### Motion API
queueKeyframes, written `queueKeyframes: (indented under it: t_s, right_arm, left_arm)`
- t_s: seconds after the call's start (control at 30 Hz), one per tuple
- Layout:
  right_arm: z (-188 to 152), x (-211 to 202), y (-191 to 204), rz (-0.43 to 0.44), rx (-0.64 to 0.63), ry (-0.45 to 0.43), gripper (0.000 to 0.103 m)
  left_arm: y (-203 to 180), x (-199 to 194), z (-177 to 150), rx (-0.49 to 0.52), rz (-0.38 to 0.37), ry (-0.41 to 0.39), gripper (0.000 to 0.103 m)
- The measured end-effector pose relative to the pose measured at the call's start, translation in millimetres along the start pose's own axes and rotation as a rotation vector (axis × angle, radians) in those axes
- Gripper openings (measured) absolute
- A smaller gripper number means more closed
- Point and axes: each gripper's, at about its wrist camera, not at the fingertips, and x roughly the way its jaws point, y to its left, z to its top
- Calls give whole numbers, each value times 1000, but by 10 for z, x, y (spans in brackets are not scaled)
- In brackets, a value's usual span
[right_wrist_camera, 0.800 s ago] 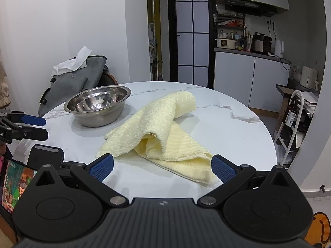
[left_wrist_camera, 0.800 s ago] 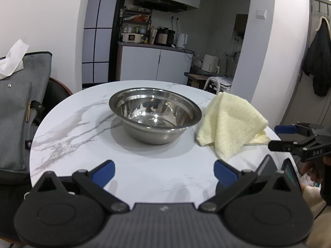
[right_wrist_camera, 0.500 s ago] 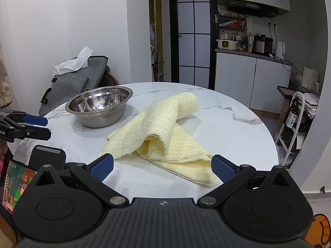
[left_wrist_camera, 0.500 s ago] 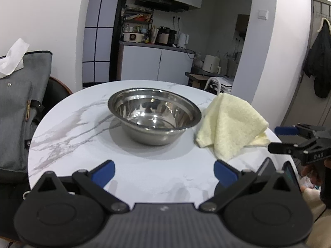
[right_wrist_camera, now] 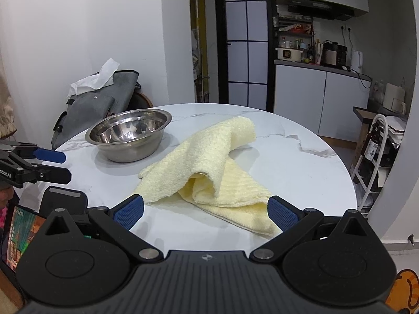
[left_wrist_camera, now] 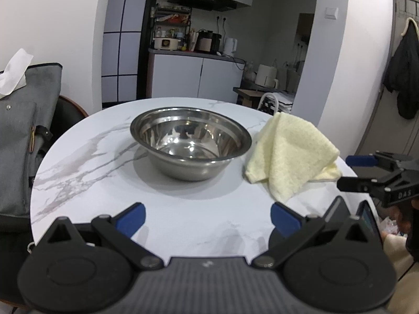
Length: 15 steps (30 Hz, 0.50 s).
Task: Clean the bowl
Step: 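Move both tools toward the steel bowl and yellow towel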
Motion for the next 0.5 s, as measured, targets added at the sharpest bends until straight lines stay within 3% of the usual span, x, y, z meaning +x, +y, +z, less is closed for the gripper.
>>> queueKeyframes:
  t_s: [0.5]
  right_arm:
    - [9,-10,-48,20,38,4,103]
  left_arm:
    - [-30,13,35,20,18,-8,103]
